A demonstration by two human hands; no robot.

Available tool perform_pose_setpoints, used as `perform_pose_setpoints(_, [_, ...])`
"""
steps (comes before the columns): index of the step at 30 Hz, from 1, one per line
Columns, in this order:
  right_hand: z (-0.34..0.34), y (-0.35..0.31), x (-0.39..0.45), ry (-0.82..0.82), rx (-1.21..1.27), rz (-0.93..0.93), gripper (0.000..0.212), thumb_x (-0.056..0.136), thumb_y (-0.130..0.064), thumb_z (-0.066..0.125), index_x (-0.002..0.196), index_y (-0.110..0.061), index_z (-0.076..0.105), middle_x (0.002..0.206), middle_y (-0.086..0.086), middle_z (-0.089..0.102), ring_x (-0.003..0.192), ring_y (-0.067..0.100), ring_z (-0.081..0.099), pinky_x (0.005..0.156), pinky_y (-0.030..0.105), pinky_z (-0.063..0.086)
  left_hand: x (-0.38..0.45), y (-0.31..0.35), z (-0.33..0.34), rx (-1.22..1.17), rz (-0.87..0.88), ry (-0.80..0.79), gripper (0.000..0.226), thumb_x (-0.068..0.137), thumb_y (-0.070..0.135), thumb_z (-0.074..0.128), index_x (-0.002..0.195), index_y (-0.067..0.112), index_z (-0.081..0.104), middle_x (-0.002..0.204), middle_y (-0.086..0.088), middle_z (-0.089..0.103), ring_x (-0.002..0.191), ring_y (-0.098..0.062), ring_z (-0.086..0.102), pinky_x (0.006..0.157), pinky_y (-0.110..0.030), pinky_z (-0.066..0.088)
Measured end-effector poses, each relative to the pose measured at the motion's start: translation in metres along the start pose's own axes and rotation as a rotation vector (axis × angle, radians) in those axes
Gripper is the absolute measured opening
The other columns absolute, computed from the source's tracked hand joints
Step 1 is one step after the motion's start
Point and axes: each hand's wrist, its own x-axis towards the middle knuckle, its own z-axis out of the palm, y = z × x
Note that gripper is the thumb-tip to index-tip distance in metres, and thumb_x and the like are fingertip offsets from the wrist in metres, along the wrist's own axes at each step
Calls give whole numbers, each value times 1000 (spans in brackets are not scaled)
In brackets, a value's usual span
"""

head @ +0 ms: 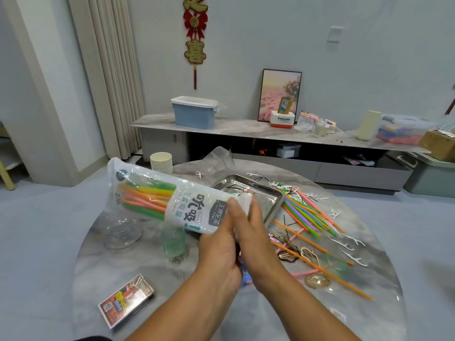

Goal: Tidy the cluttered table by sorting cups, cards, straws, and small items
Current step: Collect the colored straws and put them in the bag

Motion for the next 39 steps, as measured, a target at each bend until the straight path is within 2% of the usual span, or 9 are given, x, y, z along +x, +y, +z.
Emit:
perform_pose_setpoints(3, [-15, -12, 6, 136, -23, -34, 38, 89, -45, 72, 120, -24, 65, 108, 1, 75, 102, 21, 73, 95, 48, 57, -1, 3, 2, 205, -59, -29, 41, 85, 40, 76, 114, 11, 74, 108, -4, 76, 101, -18, 73, 86, -36, 58])
perform_pose_setpoints(9, [-78, -22, 24, 272, 75, 41, 20, 99, -24, 65, 114, -12, 68, 108, 15, 76, 93, 32, 74, 82, 48, 59, -15, 39, -10, 934, -213, -348, 44, 91, 55, 63, 111, 16, 71, 102, -4, 76, 91, -18, 73, 80, -30, 55])
perform_pose_setpoints(14, [-109, -12, 21, 316, -2, 109, 19, 99, -29, 65, 111, -15, 70, 102, 10, 78, 94, 35, 75, 82, 56, 61, -8, 43, -17, 1095, 528, -305, 26, 79, 36, 83, 93, 25, 64, 87, 6, 66, 74, -5, 58, 70, -23, 49])
perform_pose_setpoints(18, [-117, -7, 7, 217, -111, 108, 20, 100, -29, 63, 106, -12, 72, 97, 14, 78, 83, 32, 74, 73, 47, 59, 3, 37, -21, 1798, 1110, -515, 93, 65, 68, 78, 144, 41, 36, 149, 11, 38, 140, -10, 31, 117, -36, 27])
perform_pose_setpoints(20, [-118, -4, 1, 131, -174, 111, 24, 101, -30, 60, 107, -10, 73, 95, 14, 78, 80, 28, 72, 70, 38, 57, 7, 27, -23, 2114, 1039, -558, 121, 60, 78, 72, 155, 45, 3, 163, 5, 16, 151, -17, 13, 123, -44, 11])
perform_pose_setpoints(23, [-123, -1, -11, -8, -211, 134, 32, 104, -34, 54, 107, -9, 74, 94, 12, 78, 81, 26, 72, 69, 32, 57, 10, 7, -31, 2194, 962, -574, 119, 71, 67, 71, 152, 47, -14, 148, 7, 39, 135, -19, 42, 108, -38, 35])
perform_pose_setpoints(29, [-164, 22, -4, -61, -723, 151, 21, 102, -20, 57, 87, -11, 70, 77, -2, 65, 70, 16, 58, 70, 45, 52, 16, 4, -39, 2217, 599, -737, 93, 81, 28, 67, 150, 52, 11, 140, 12, 49, 125, -21, 52, 92, -33, 44])
perform_pose_setpoints(33, [-182, 49, 8, -280, -1330, 168, 29, 88, -33, 73, 117, -31, 71, 112, -10, 65, 106, 11, 61, 85, 27, 47, 17, -9, -50, 2209, 364, -900, 90, 80, 35, 72, 149, 52, 18, 146, 10, 48, 132, -21, 49, 102, -34, 43])
perform_pose_setpoints(39, [-166, 79, 25, -473, -1683, -66, 33, 91, -26, 66, 124, -31, 69, 124, -4, 64, 119, 24, 51, 95, 35, 42, 16, -42, -57, 2242, 194, -1008, 88, 83, 21, 71, 147, 44, 16, 133, -6, 51, 121, -34, 54, 94, -44, 49])
